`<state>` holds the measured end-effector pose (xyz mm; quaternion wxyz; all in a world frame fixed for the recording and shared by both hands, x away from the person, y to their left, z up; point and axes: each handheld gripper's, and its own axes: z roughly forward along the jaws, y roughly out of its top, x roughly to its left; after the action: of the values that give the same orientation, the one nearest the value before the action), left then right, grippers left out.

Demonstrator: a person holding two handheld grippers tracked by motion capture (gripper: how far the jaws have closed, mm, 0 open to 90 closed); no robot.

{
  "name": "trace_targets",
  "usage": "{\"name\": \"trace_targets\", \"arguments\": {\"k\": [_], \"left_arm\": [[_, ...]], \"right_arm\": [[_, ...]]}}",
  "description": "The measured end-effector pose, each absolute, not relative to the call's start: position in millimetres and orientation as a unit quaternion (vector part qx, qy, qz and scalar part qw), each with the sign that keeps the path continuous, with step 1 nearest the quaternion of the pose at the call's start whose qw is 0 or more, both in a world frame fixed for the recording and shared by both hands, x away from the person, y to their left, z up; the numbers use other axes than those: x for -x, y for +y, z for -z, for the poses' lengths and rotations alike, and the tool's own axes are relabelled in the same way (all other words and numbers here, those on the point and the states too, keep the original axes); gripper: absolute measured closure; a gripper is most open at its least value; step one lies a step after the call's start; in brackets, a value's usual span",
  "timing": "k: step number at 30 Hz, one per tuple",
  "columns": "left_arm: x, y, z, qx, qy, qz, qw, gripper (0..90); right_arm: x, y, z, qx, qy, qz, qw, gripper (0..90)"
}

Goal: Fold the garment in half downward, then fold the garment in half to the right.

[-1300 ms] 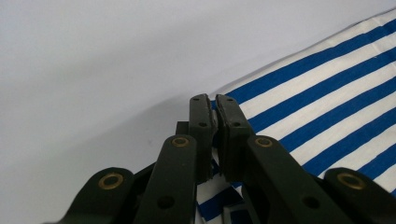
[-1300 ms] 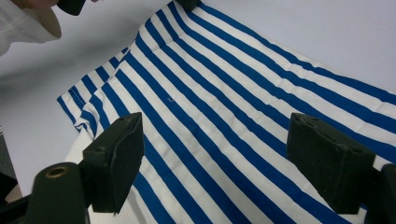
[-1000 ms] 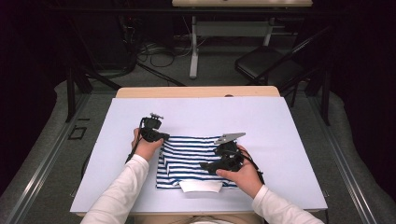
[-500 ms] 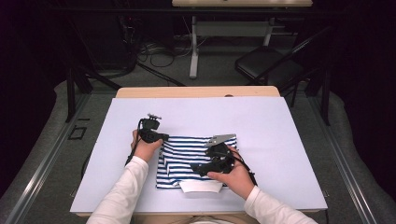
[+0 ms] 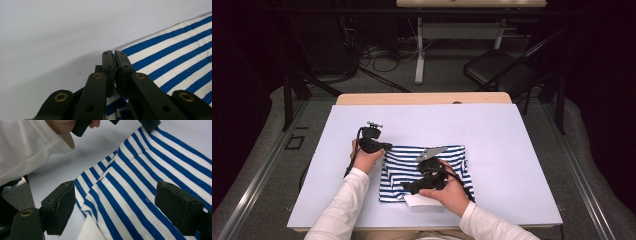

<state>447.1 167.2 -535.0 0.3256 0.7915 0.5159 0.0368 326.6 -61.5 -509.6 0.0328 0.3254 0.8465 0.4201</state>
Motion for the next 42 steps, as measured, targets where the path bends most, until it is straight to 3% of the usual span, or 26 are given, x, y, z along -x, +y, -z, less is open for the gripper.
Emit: {"name": "trace_targets", "arguments": {"k": [22,42], "left_arm": [[-446.7,168.1,534.6,-0.79,0.514,-0.035,0.333,87.1],[-447.3,168.7,535.3,-0.79,0.513,-0.033,0.334,87.1]], "right_arm": [[-323.8,-32.6,517.1,-0.315,0.854,-0.414,0.009,14.3],[-316.5,-3.5,536.2,-0.303,0.869,-0.392,0.0,20.5]]}}
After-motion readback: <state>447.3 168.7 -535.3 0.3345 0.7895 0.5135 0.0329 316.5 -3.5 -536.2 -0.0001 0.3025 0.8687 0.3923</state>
